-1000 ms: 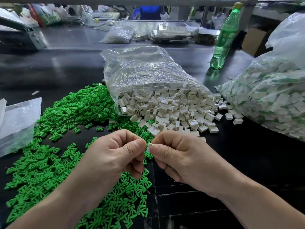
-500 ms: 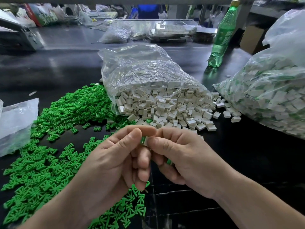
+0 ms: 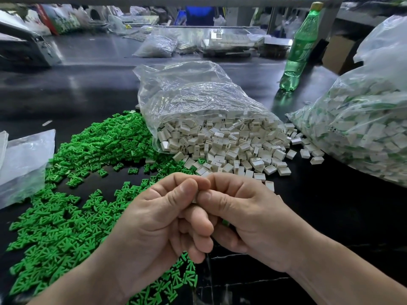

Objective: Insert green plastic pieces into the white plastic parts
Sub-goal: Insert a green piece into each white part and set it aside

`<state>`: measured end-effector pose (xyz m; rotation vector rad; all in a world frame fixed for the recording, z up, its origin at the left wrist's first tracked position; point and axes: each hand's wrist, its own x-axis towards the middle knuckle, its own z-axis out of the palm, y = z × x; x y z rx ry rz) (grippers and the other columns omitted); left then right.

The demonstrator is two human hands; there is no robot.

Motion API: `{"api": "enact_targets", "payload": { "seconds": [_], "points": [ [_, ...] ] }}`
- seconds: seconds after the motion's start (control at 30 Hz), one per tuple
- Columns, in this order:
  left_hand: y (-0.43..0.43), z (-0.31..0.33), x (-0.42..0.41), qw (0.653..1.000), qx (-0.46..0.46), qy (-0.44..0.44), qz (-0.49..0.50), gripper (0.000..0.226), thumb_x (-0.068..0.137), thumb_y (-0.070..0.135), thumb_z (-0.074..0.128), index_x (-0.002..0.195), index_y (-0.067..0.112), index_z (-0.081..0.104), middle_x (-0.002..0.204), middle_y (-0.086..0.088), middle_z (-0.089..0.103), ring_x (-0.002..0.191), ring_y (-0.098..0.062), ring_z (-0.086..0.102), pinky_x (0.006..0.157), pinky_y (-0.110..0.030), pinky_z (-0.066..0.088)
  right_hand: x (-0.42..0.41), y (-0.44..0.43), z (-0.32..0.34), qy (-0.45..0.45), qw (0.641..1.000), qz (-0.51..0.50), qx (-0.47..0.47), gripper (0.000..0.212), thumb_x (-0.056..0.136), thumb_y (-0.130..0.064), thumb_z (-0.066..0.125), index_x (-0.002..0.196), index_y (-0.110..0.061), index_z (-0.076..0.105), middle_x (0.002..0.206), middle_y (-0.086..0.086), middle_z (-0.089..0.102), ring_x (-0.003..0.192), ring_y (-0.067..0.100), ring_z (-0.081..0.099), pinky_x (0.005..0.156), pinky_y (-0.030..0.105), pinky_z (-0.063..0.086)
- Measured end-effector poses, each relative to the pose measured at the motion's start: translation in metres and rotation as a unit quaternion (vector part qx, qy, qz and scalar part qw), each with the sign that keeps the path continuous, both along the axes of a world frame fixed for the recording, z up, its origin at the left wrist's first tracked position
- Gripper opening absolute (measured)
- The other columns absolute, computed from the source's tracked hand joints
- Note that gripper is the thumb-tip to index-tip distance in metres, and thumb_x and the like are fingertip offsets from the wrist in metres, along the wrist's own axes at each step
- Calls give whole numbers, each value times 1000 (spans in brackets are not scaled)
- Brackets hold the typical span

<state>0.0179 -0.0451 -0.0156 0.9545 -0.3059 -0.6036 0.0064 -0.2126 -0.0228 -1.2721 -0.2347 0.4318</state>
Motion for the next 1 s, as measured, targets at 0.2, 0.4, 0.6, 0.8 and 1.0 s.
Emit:
{"api": "enact_targets", "payload": {
  "seconds": [0.2,0.4,0.6,0.8,1.0],
  "points": [
    [3,-11,4,998,-64,15,-20,25,87,34,71,103,14,71,68,-9,71,58,-20,71,49,-28,58,1,-1,2,-6,1000,-1,8,30,97,-28,62,100,1,58,66,6,61,44,13,45,35,18,31],
    [8,-13,12,992,-105,34,-60,29,102,24,53,120,3,62,76,-19,71,64,-27,72,56,-33,60,4,-3,-1,17,999,-4,43,30,90,-24,64,98,4,58,65,3,58,43,15,44,34,18,31],
    [11,-15,13,897,315,-216,222,15,89,40,63,101,33,71,82,-3,72,65,-18,67,52,-28,56,15,-23,8,37,950,14,311,19,75,-16,72,86,-8,59,80,13,59,50,15,58,34,17,38],
    [-3,-33,12,548,572,-597,125,43,90,47,56,125,24,66,119,6,64,106,-15,52,87,-26,48,21,-29,6,63,986,-105,117,12,91,-22,67,82,-16,61,74,5,58,42,8,48,31,17,34],
    [-1,-36,19,517,571,-627,120,18,90,26,57,103,21,68,98,1,63,83,-21,49,70,-42,47,13,-18,-8,-78,948,-134,-279,12,89,-40,68,82,-30,71,58,-7,59,43,6,51,38,18,37]
  ]
}}
